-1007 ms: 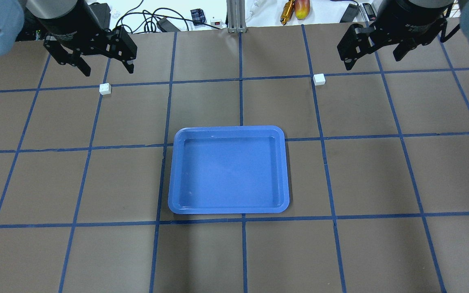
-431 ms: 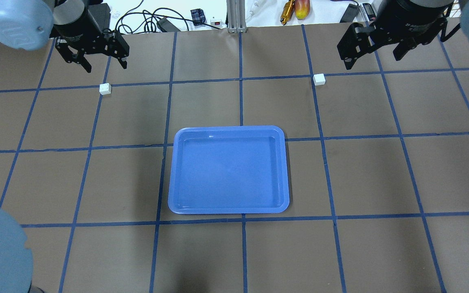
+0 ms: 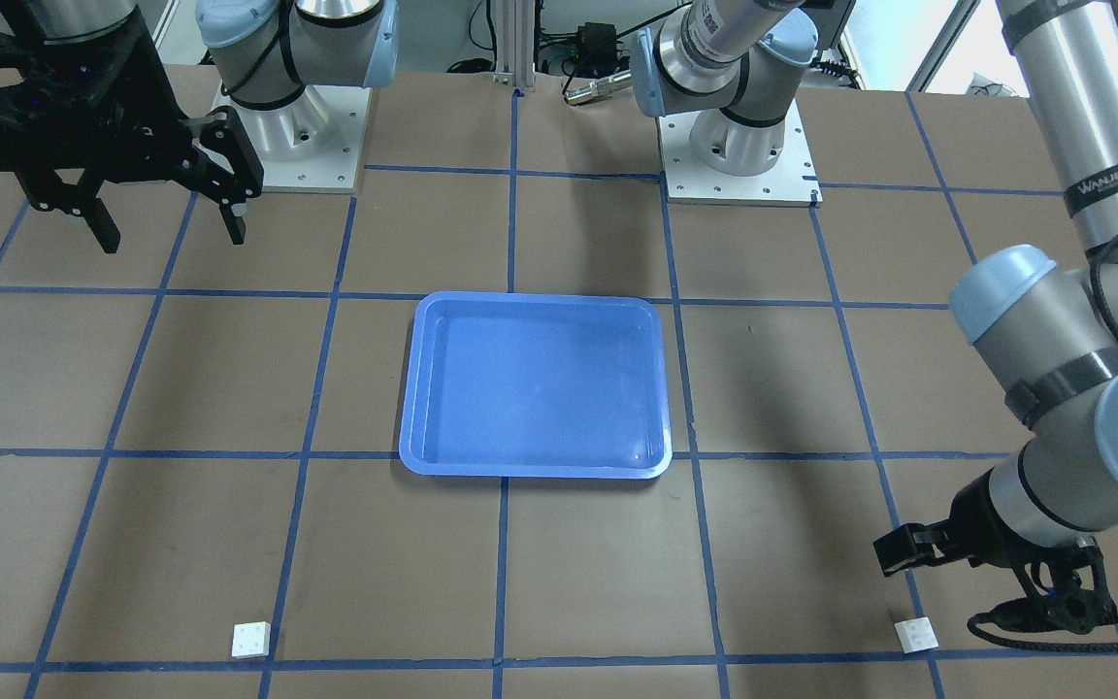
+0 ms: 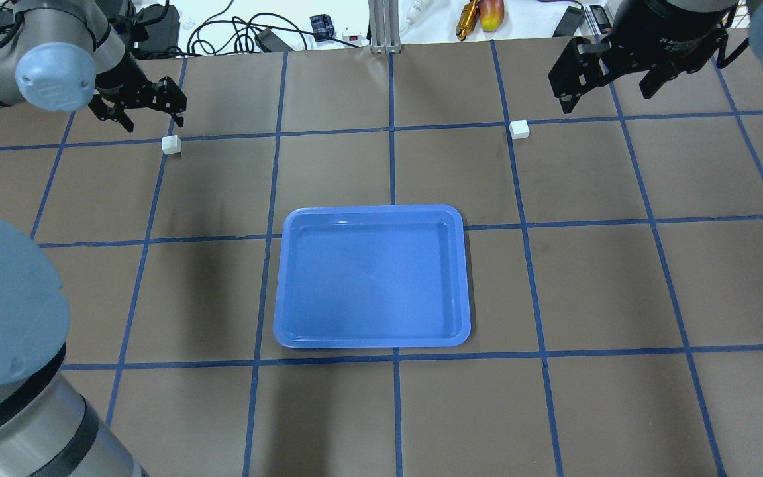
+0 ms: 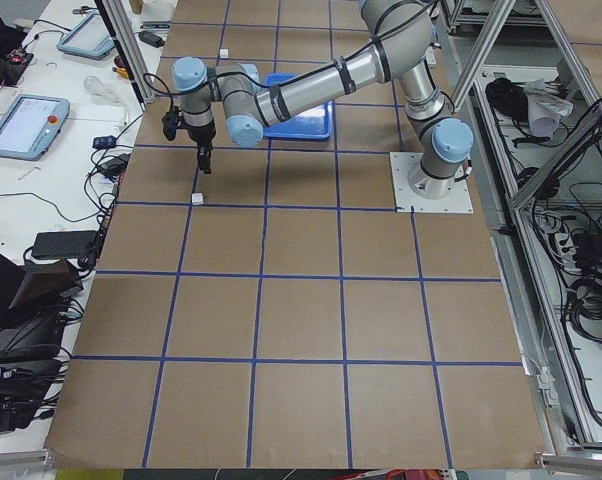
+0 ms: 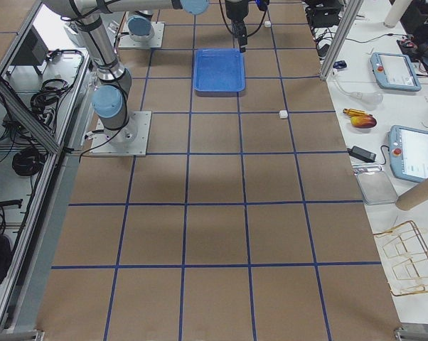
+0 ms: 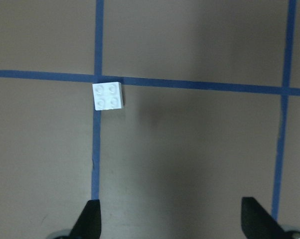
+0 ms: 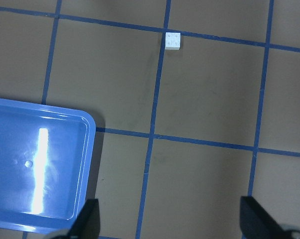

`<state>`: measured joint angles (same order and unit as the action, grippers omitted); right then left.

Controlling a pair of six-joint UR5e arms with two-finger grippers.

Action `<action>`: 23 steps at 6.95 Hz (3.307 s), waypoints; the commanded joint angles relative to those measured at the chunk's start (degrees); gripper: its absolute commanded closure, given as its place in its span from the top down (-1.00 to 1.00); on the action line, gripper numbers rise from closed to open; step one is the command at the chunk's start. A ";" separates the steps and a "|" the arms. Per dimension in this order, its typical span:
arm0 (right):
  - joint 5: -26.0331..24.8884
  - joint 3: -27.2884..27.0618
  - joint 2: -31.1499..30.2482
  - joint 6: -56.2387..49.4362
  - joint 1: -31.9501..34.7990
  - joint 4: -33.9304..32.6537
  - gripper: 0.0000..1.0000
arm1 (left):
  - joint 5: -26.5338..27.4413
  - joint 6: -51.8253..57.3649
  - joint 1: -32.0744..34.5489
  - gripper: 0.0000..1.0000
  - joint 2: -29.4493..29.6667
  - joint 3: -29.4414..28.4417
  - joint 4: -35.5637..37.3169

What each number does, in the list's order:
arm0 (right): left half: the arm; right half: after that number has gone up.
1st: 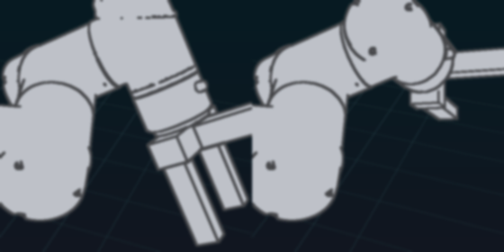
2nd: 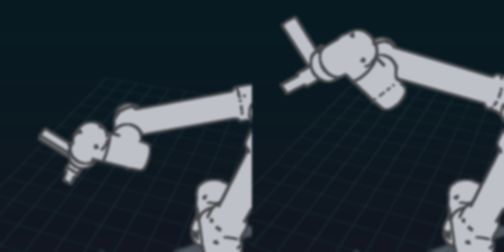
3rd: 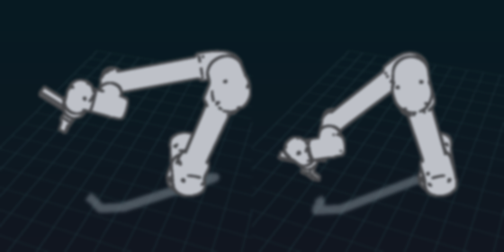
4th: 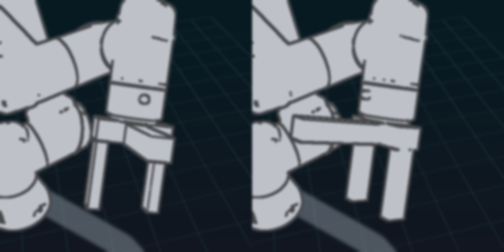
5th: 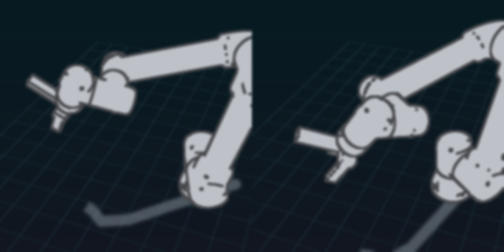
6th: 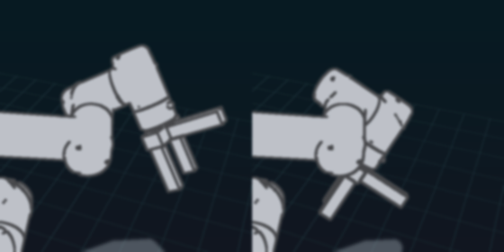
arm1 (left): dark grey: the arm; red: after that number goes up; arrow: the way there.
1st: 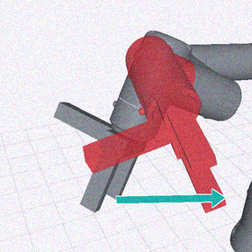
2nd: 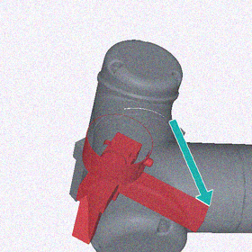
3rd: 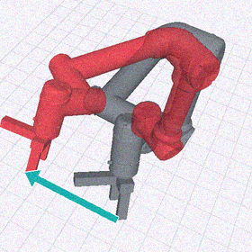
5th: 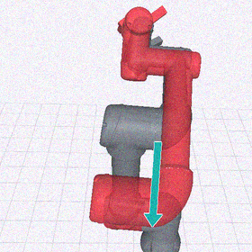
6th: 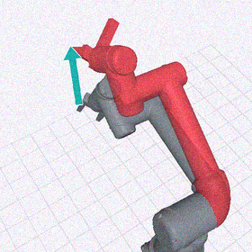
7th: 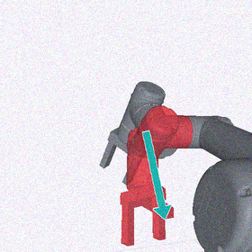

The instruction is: Assemble white blocks and place on blue tray

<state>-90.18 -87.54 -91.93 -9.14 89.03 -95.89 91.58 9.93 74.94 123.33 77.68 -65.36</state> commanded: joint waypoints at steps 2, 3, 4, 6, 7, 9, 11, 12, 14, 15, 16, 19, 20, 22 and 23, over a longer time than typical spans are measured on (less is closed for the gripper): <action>-0.09 -0.09 0.00 0.09 0.00 0.00 1.00 | 1.68 0.18 -1.64 1.00 8.21 -2.60 8.05; -0.17 -0.09 0.08 0.00 0.00 0.00 1.00 | 1.50 0.09 -1.64 1.00 8.85 -3.23 7.97; -0.18 -0.09 0.09 0.00 0.00 0.00 1.00 | -0.15 -0.17 -1.64 1.00 9.64 -3.23 8.05; -0.44 -0.09 0.09 0.00 0.00 0.00 1.00 | -2.63 -0.96 -1.55 1.00 10.17 -3.23 8.05; -0.26 -0.17 0.09 0.00 0.00 0.00 1.00 | -2.72 0.16 -1.55 1.00 10.52 -3.23 8.05; -0.18 -0.18 0.08 0.00 0.00 0.00 1.00 | -2.81 1.40 -1.55 0.62 11.49 -3.67 9.54; -0.26 -0.09 0.00 -0.09 0.00 0.00 1.00 | -2.72 2.02 -1.55 -0.13 11.67 -3.41 9.55; -0.26 -0.09 0.08 -0.09 0.00 0.00 1.00 | -2.63 2.11 -1.55 -0.49 11.58 -3.84 9.46; -0.18 -0.09 0.08 -0.09 0.00 0.00 1.00 | -2.28 2.55 -1.55 -0.70 11.15 -3.85 9.03; 0.00 0.09 0.09 0.96 0.00 -0.26 1.00 | -2.28 2.37 -1.38 -0.76 10.62 -3.85 8.50; -0.70 -0.17 1.04 0.01 -0.35 -0.44 1.00 | -2.45 1.42 -0.07 -0.77 8.35 -3.50 5.10; -2.20 5.96 19.10 -9.58 -2.53 -6.64 1.00 | -4.03 -4.11 9.31 -0.77 -2.88 3.24 0.50; -1.07 6.85 22.99 -18.80 -4.46 -10.77 1.00 | -7.17 -5.96 11.96 -0.77 -6.84 7.71 0.58; 5.95 7.12 30.20 -38.49 -7.11 -18.79 0.97 | -10.11 -12.38 15.13 -0.79 -13.18 15.89 2.50; 7.80 7.73 31.97 -51.46 -7.90 -19.16 0.95 | -8.88 -18.14 18.63 -0.82 -13.38 17.14 5.39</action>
<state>-85.05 -80.37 -62.90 -46.34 82.37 -113.30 82.09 -2.74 90.00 111.40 92.08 -62.71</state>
